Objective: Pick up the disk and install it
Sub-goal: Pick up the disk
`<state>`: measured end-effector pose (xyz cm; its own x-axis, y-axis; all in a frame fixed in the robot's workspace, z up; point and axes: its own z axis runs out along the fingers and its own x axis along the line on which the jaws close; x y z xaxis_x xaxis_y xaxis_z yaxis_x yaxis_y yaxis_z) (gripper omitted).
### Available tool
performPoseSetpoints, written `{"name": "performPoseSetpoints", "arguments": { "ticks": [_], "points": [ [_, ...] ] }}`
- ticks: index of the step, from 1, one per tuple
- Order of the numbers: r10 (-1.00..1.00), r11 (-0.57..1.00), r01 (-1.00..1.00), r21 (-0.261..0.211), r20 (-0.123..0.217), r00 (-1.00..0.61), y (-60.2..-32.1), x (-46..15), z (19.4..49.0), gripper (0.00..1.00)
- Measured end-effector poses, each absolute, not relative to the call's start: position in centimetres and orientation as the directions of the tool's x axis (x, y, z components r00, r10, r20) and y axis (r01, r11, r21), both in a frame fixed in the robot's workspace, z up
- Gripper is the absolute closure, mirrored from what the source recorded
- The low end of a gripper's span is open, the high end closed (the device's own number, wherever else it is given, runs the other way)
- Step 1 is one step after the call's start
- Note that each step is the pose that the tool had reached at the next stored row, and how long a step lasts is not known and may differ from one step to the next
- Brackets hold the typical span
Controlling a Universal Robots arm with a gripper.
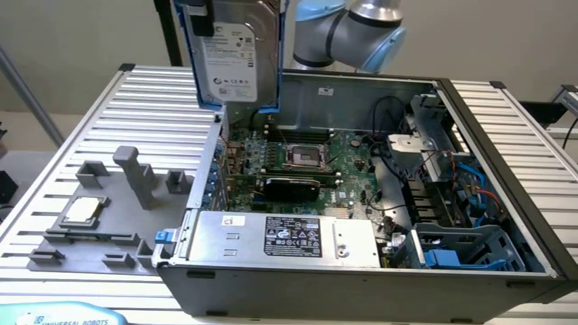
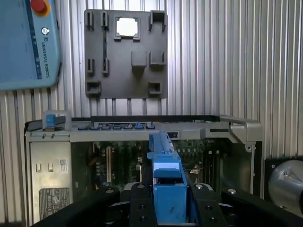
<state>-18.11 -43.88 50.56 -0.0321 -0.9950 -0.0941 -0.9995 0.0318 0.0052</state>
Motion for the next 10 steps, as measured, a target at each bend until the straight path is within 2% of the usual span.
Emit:
{"name": "performPoseSetpoints", "arguments": {
  "ticks": [10],
  "points": [
    [-0.995,0.032,-0.999,0.005,-0.094,-0.032,-46.0,-13.7,50.6,0.67]
  ]
}}
